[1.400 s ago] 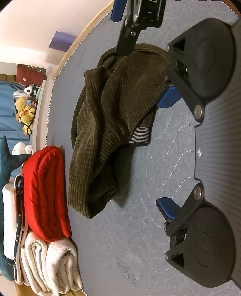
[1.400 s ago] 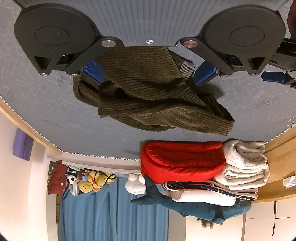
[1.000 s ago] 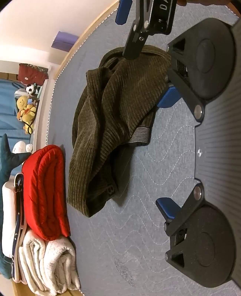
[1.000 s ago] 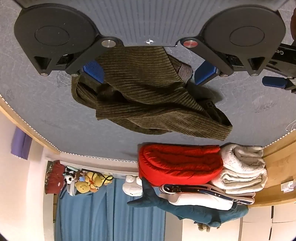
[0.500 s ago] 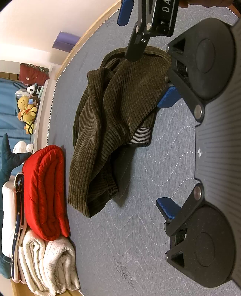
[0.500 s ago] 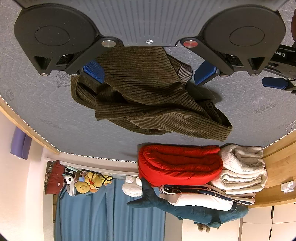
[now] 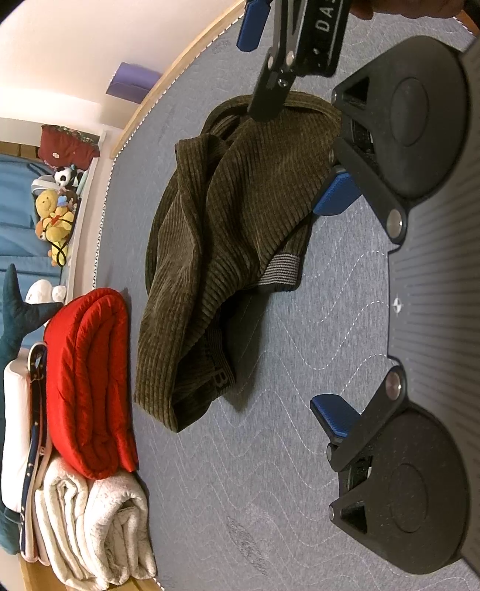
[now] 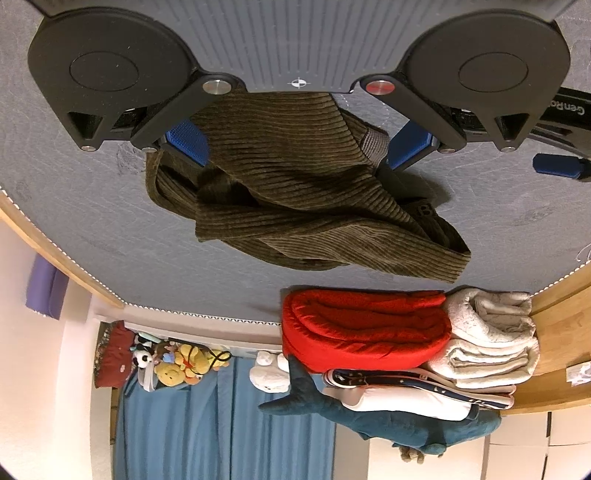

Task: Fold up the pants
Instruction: 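Approach the crumpled olive corduroy pants with both tools open, then grasp the grey striped waistband with the right gripper and lift it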

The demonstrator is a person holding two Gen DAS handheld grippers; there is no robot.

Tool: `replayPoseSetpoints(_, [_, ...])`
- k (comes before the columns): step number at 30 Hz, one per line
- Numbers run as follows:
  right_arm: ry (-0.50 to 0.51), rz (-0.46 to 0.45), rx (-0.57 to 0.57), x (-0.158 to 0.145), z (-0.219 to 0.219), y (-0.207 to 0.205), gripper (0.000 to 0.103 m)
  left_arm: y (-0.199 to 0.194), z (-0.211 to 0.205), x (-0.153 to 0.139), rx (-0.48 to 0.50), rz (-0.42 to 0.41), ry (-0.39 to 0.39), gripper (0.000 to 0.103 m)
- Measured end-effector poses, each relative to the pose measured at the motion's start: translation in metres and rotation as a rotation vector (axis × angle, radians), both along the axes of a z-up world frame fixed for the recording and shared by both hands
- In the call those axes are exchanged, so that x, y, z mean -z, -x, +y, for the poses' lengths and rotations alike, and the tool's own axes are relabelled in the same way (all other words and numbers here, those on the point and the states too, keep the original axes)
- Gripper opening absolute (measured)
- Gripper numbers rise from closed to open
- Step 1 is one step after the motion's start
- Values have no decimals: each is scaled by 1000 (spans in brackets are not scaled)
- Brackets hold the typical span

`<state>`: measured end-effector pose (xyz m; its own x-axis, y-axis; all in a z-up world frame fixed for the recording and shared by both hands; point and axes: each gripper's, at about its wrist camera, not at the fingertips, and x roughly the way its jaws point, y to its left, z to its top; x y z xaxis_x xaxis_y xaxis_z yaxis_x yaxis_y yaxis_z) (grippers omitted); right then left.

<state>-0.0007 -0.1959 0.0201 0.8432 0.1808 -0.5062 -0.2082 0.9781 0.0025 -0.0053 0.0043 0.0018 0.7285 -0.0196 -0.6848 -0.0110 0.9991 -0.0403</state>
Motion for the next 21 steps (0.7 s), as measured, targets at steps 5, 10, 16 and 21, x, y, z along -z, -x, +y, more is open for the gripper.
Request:
replayPoseSetpoints(5, [-2, -1, 11, 3, -3, 0, 102, 0, 0, -2, 3, -1, 2, 103])
replayPoseSetpoints(10, [0, -1, 20, 3, -3, -2, 102, -1, 1, -1, 1, 5, 3, 103])
replayPoseSetpoints(16, [-4, -60, 62, -4, -11, -4, 85, -4, 13, -6, -39, 3, 38, 103])
replayPoseSetpoints(21, [-69, -92, 99, -17, -34, -29, 51, -15, 48, -15, -152, 14, 109, 91])
